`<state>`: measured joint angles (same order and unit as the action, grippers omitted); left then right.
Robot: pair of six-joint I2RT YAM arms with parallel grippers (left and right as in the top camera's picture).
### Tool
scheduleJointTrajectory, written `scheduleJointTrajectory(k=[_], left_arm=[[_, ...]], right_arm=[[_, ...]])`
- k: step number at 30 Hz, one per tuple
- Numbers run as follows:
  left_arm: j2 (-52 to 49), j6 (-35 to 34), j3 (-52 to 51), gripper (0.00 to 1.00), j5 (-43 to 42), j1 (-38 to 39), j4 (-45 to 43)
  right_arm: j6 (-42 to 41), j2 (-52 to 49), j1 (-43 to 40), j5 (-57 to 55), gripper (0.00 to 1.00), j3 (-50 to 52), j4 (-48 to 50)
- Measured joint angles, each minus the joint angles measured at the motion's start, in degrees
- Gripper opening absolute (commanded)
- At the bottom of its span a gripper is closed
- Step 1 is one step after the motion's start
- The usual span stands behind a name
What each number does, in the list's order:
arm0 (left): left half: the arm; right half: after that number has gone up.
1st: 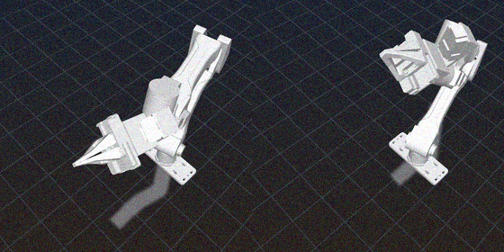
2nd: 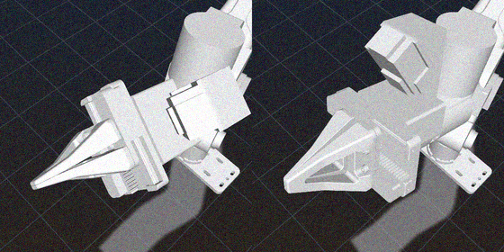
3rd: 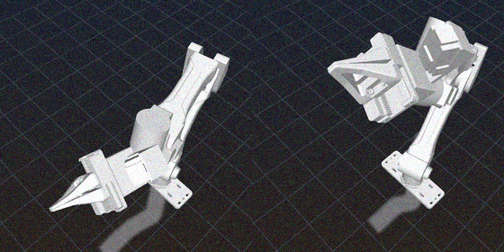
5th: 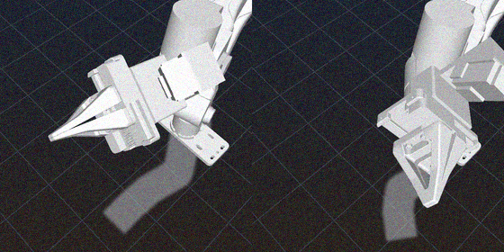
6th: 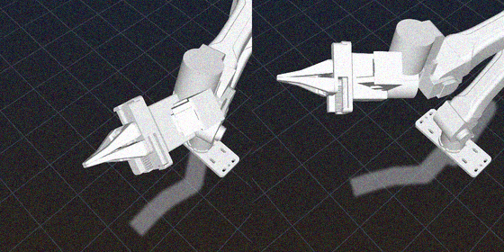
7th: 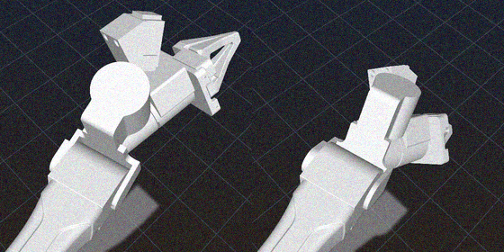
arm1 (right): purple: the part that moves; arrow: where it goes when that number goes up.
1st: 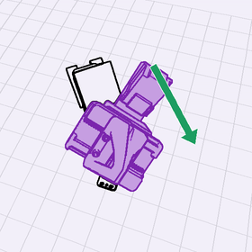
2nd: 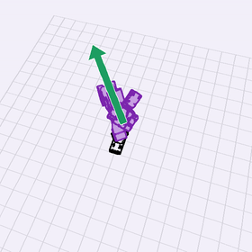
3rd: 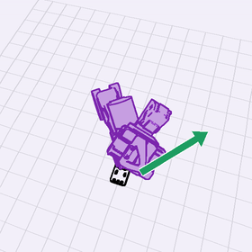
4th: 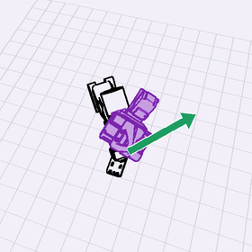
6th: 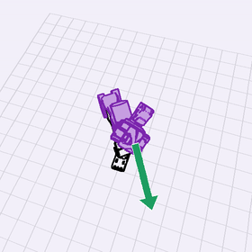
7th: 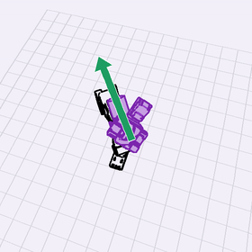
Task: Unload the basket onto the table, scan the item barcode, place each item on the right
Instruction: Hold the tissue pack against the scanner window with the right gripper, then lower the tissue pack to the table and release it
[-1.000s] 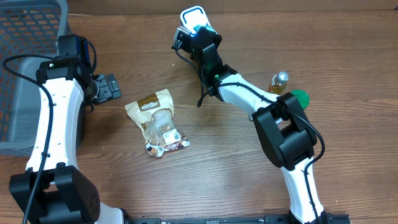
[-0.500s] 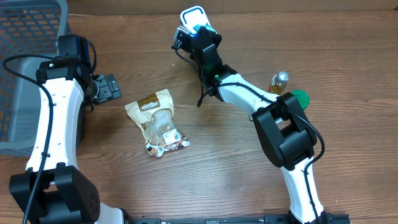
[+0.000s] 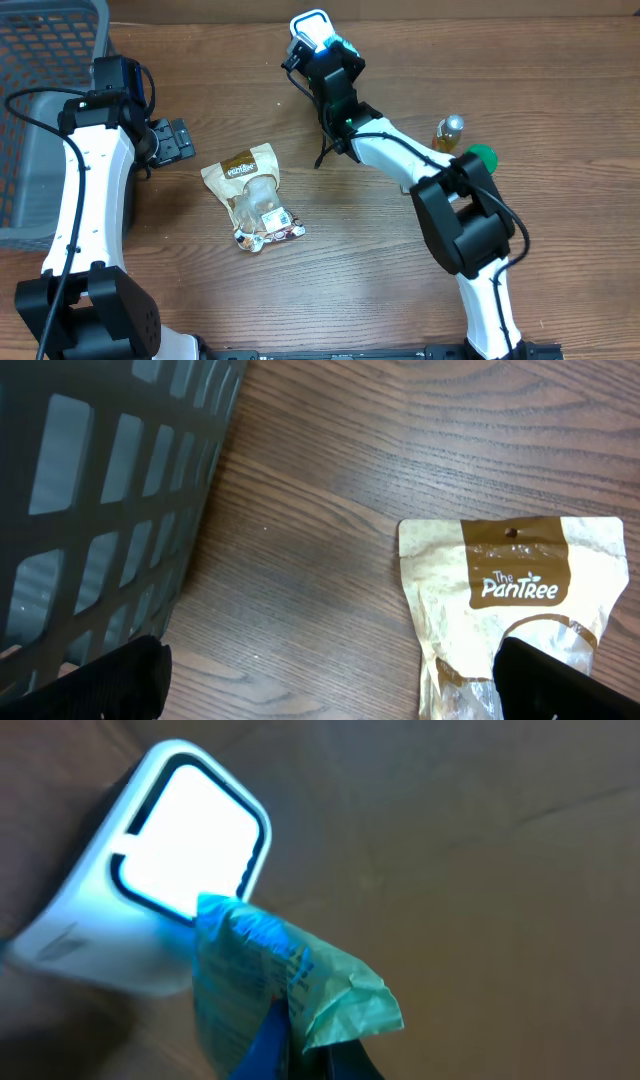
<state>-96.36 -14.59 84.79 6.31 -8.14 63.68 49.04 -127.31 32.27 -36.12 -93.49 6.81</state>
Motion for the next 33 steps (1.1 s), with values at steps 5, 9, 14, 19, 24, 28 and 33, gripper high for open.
scheduleJointTrajectory(k=[5,9,14,19,24,28,33], left_arm=[[0.0,0.0,0.0,1.0,0.0,0.0,-0.02],[0.0,0.02,0.0,1.0,0.0,0.0,-0.02],[0.0,0.0,0.0,1.0,0.02,0.0,-0.02],[0.0,0.0,0.0,1.0,0.02,0.0,-0.04],[0.0,0.0,0.0,1.0,0.0,0.0,-0.02],[0.0,0.0,0.0,1.0,0.0,0.0,-0.04],[0.0,0.0,0.0,1.0,0.02,0.0,-0.02]], right_arm=[[-13.18,8.44,0.76,0.42,0.04,-0.04,-17.73],[-29.16,16.31,0.63,5.46,0.04,-0.52,-34.73],[-52.02,19.69,-2.01,16.65,0.04,-0.81,-50.99],[-67.76,19.47,-5.86,26.95,0.04,0.35,-61.79],[-81.07,19.47,-6.56,30.99,0.04,3.21,-60.61],[-88.35,19.45,-6.36,32.39,0.04,6.29,-59.39],[-93.83,19.45,-6.36,32.87,0.18,9.86,-57.83]])
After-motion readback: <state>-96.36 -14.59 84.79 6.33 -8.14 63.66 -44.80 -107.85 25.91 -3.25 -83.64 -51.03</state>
